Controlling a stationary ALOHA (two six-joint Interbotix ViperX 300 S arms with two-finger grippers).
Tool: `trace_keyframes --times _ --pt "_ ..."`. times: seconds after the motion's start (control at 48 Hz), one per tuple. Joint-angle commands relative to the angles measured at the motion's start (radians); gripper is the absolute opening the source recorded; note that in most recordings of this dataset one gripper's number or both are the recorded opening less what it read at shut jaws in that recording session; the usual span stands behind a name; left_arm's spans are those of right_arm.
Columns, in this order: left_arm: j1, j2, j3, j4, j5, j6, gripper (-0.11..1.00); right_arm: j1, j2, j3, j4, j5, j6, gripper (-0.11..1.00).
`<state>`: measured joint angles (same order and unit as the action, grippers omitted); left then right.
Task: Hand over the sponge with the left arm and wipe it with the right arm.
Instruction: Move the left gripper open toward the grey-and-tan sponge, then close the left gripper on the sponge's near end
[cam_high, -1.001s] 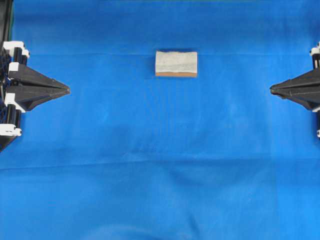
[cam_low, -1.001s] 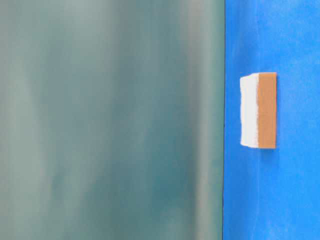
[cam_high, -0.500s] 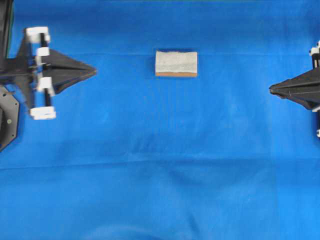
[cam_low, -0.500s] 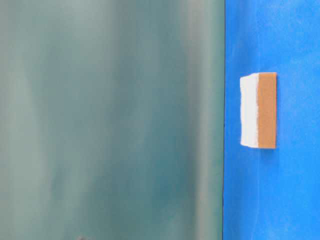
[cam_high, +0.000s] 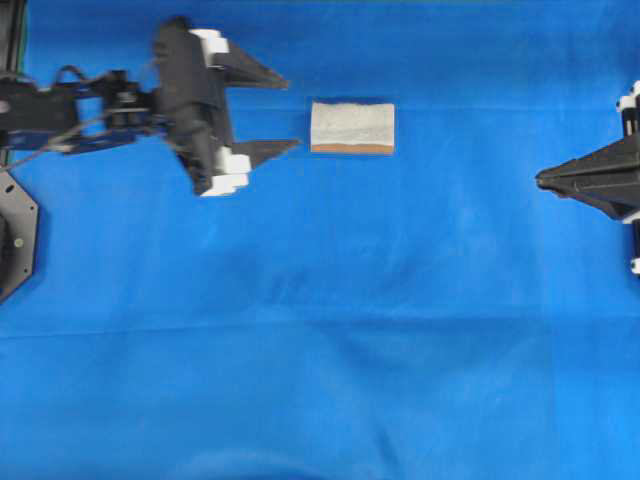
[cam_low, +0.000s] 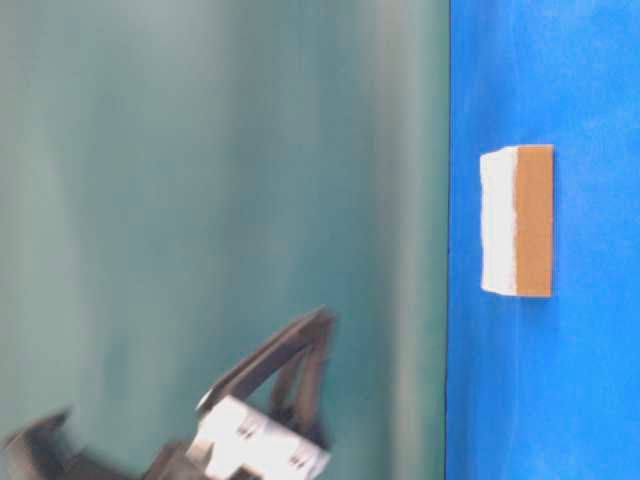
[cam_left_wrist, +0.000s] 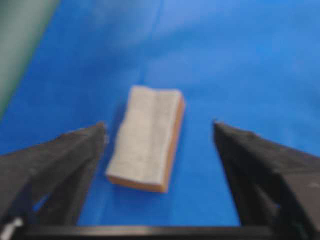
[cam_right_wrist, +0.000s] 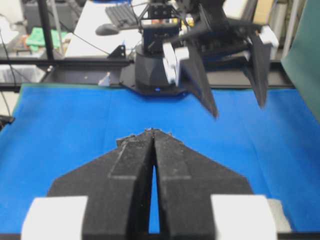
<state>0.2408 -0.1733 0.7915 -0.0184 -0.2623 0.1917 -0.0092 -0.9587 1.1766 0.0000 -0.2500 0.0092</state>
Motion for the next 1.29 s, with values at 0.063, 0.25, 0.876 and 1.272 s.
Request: trace_keyframes --times 0.063,0.25,0.876,1.272 --pt "0.012 0.117 -0.087 -0.002 0.002 0.014 0.94 -0.006 0.014 -0.023 0.003 0.002 0.002 0.0" --pt "0.043 0.264 -0.156 -0.002 0.002 0.034 0.94 -0.02 0.021 -0.02 0.003 0.003 0.002 0.0" --pt "0.075 0.472 -0.232 -0.003 0.003 0.1 0.94 -0.037 0.029 -0.018 0.003 0.017 0.002 0.0" --pt "0.094 0.451 -0.258 -0.003 0.144 0.029 0.56 -0.037 0.032 -0.02 0.003 0.018 0.003 0.0"
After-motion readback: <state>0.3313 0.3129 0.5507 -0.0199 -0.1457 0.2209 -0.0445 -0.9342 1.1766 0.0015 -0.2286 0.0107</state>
